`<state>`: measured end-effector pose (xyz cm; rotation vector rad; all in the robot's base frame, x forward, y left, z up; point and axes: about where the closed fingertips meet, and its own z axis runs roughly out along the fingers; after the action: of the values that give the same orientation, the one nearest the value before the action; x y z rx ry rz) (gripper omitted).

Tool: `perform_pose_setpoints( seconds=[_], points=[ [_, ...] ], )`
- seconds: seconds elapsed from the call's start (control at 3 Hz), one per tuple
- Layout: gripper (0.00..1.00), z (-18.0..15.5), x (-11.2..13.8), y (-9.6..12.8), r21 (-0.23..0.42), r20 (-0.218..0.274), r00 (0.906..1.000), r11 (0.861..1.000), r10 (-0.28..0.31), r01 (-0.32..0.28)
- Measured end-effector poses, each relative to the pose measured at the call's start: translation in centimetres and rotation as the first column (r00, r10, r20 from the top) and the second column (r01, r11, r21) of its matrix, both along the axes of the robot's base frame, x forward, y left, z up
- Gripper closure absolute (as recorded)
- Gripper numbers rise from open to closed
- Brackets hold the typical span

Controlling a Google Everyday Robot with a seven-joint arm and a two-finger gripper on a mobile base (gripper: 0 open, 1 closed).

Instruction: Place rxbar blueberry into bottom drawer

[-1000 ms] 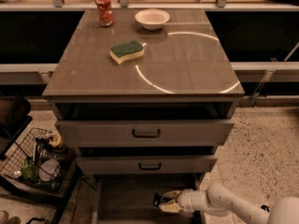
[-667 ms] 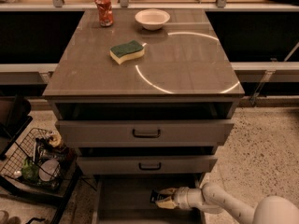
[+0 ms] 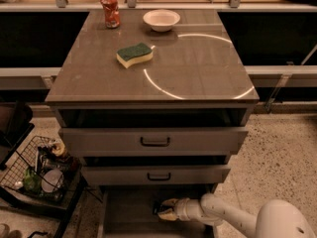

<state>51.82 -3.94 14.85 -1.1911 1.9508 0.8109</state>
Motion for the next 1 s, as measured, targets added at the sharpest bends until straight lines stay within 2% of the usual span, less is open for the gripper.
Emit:
perform_pose_setpoints(
  seconds=[0.33,0.67,1.0],
  points=[
    [1.00,-1.2,-1.0,2.6,-0.122,0.041,0.9988,0.992,0.025,-0.020],
    [1.00,-1.6,-2.4,4.3,-0.183,0.051,0.9974,0.982,0.051,-0.041],
    [0.83,-1.8,-2.6,4.5,-0.188,0.053,0.9974,0.982,0.048,-0.037]
  ],
)
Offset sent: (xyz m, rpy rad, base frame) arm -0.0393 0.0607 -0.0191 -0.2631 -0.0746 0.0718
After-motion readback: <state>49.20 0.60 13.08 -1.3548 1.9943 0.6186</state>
